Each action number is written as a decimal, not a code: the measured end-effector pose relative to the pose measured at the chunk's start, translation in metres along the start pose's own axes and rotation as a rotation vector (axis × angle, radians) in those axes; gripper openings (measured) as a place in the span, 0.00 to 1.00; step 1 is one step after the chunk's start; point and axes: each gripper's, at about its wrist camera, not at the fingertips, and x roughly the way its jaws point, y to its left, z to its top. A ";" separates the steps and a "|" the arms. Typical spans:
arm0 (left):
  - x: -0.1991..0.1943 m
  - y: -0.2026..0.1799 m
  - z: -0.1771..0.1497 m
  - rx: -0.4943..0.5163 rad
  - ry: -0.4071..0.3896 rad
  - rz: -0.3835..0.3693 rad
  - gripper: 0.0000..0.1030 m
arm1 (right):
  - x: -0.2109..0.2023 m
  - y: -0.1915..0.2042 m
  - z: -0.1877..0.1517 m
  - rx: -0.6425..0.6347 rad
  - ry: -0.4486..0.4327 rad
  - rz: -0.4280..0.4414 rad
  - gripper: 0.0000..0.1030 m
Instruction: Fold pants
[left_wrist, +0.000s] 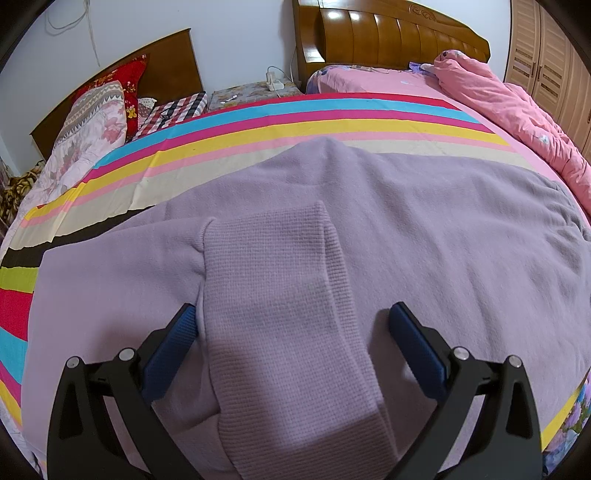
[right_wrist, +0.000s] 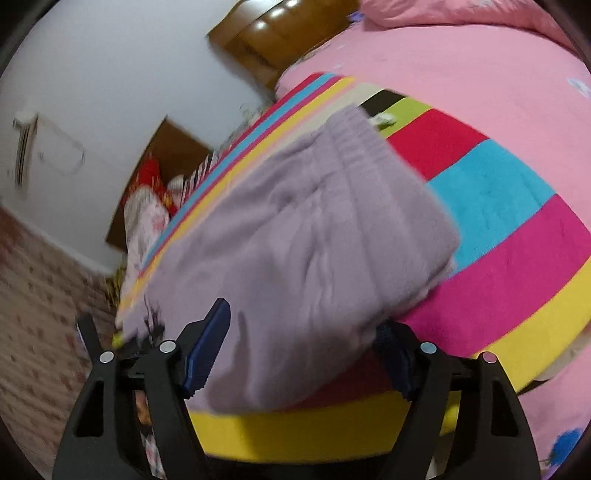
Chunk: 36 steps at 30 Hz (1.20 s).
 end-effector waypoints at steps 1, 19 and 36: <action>0.000 0.000 0.000 0.000 0.000 0.000 0.99 | 0.002 0.000 0.002 0.015 -0.008 0.001 0.72; -0.005 -0.005 0.001 -0.003 -0.001 0.003 0.99 | 0.008 -0.018 0.004 0.162 -0.046 0.084 0.42; 0.001 -0.002 0.005 -0.006 0.002 -0.008 0.99 | 0.005 0.013 0.011 0.123 -0.138 -0.025 0.34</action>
